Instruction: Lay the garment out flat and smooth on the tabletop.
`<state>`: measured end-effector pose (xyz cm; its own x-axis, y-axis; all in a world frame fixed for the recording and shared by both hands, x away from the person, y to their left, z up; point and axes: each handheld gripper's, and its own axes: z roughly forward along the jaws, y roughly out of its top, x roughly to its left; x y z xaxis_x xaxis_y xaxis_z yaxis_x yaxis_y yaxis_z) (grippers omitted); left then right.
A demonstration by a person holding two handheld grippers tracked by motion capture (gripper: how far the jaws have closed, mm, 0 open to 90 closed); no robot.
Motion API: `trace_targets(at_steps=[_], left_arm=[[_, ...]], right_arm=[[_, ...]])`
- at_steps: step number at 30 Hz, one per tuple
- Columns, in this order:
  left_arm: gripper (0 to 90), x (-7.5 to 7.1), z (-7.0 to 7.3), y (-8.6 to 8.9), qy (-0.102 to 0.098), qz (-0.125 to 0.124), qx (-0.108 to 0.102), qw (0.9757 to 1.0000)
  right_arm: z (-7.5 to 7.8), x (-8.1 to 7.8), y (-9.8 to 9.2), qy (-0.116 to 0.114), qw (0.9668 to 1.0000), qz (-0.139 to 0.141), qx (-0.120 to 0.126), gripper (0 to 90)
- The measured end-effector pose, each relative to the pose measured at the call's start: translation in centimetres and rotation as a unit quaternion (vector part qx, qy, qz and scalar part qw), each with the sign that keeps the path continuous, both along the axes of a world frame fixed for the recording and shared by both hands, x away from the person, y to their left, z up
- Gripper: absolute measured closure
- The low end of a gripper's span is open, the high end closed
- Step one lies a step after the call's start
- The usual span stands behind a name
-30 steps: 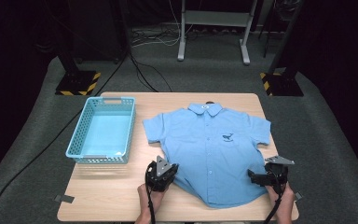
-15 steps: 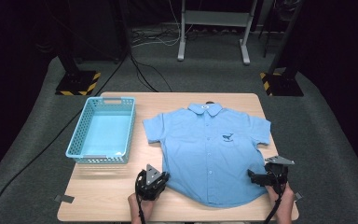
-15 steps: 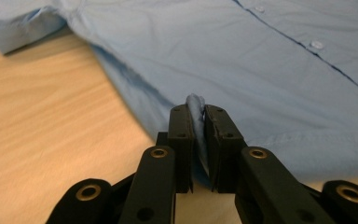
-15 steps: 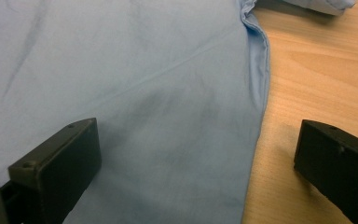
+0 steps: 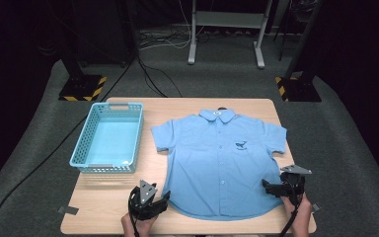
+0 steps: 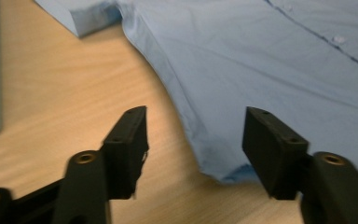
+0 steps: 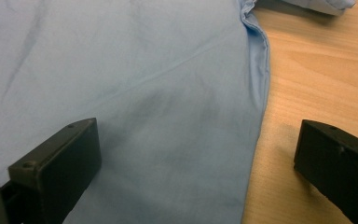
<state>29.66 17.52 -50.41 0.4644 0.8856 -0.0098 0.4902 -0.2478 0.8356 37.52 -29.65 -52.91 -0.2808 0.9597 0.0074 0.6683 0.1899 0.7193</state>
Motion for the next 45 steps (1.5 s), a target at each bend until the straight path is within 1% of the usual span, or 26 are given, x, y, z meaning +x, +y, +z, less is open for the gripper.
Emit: trace_targets(at_steps=[2, 4, 6, 8, 10, 12, 14, 16, 17, 18, 20, 22, 24, 26, 32, 35, 36, 39, 42, 43, 44, 45], left_arm=[[30.1, 0.2, 0.9, -0.5, -0.013, -0.010, 0.009, 0.9998], [25.1, 1.0, 1.6, -1.5, -0.020, -0.024, 0.021, 0.9993], [22.2, 2.3, 2.1, -2.9, -0.013, -0.036, 0.042, 0.9984], [20.7, 4.1, 2.2, -4.4, 0.007, -0.053, 0.058, 0.9969], [19.1, 5.9, 2.0, -5.7, 0.034, -0.068, 0.066, 0.9949], [18.1, 7.4, 1.6, -6.7, 0.056, -0.074, 0.080, 0.9924], [16.6, 8.5, 0.9, -7.1, 0.074, -0.077, 0.095, 0.9897], [15.8, 8.9, 0.1, -6.9, 0.084, -0.076, 0.101, 0.9884], [15.5, 8.8, -0.2, -6.7, 0.089, -0.076, 0.103, 0.9878], [14.7, 8.7, -0.6, -6.4, 0.091, -0.075, 0.100, 0.9879], [14.2, 8.2, -1.2, -5.7, 0.099, -0.074, 0.103, 0.9869], [13.6, 7.6, -1.6, -4.6, 0.102, -0.074, 0.081, 0.9887], [13.5, 6.9, -1.8, -3.5, 0.098, -0.070, 0.075, 0.9898], [13.5, 6.0, -2.0, -2.3, 0.094, -0.068, 0.063, 0.9912], [12.5, 3.4, -2.6, 1.2, 0.069, -0.054, 0.046, 0.9951], [11.9, 2.5, -2.7, 2.3, 0.069, -0.051, 0.044, 0.9954], [11.8, 2.4, -2.7, 2.5, 0.069, -0.053, 0.045, 0.9952], [10.4, 2.1, -2.7, 3.2, 0.072, -0.047, 0.042, 0.9954], [4.7, 2.2, -2.7, 3.8, 0.079, -0.041, 0.034, 0.9954], [4.7, 2.2, -2.8, 4.0, 0.081, -0.037, 0.031, 0.9956], [3.2, 2.3, -2.8, 4.2, 0.082, -0.029, 0.032, 0.9957], [1.6, 2.3, -2.8, 4.4, 0.083, -0.020, 0.040, 0.9955]], right_arm=[[0.0, 0.0, 0.0, 0.000, 1.0000, 0.000, 0.000, 0.0], [0.0, 0.0, 0.0, 0.000, 1.0000, 0.000, 0.000, 0.0], [0.0, 0.0, 0.0, 0.000, 1.0000, 0.000, 0.000, 0.0], [0.0, 0.0, 0.0, 0.000, 1.0000, 0.000, 0.000, 0.0], [0.0, 0.0, 0.0, 0.000, 1.0000, 0.000, 0.000, 0.0], [0.0, 0.0, 0.0, 0.000, 1.0000, 0.000, 0.000, 0.0], [0.0, 0.0, 0.0, 0.000, 1.0000, -0.001, 0.000, 0.0], [0.0, 0.0, 0.0, 0.000, 1.0000, -0.001, 0.000, 0.0], [0.0, 0.0, 0.0, 0.000, 1.0000, -0.001, 0.000, 0.0], [0.0, 0.0, 0.0, 0.000, 1.0000, -0.001, 0.000, 0.0], [0.0, 0.0, 0.0, 0.000, 1.0000, -0.001, 0.000, 0.0], [0.0, 0.0, 0.0, 0.000, 1.0000, -0.001, 0.000, 0.0], [0.0, 0.0, 0.0, 0.000, 1.0000, -0.001, 0.000, 0.0], [0.0, 0.0, 0.0, 0.000, 1.0000, -0.001, 0.000, 0.0], [0.0, 0.0, 0.0, 0.000, 1.0000, -0.001, 0.000, 0.0], [0.0, 0.0, 0.0, 0.000, 1.0000, -0.002, 0.000, 0.0], [0.0, 0.0, 0.0, 0.000, 1.0000, -0.002, 0.000, 0.0], [0.0, 0.0, 0.1, 0.000, 1.0000, -0.002, 0.000, 0.0], [0.0, 0.0, 0.1, 0.000, 1.0000, -0.001, 0.000, 0.0], [0.0, 0.0, 0.1, 0.000, 1.0000, -0.001, 0.000, 0.0], [0.0, 0.0, 0.1, 0.000, 1.0000, -0.001, 0.000, 0.0], [0.0, 0.0, 0.1, 0.000, 1.0000, -0.001, 0.000, 0.0]])
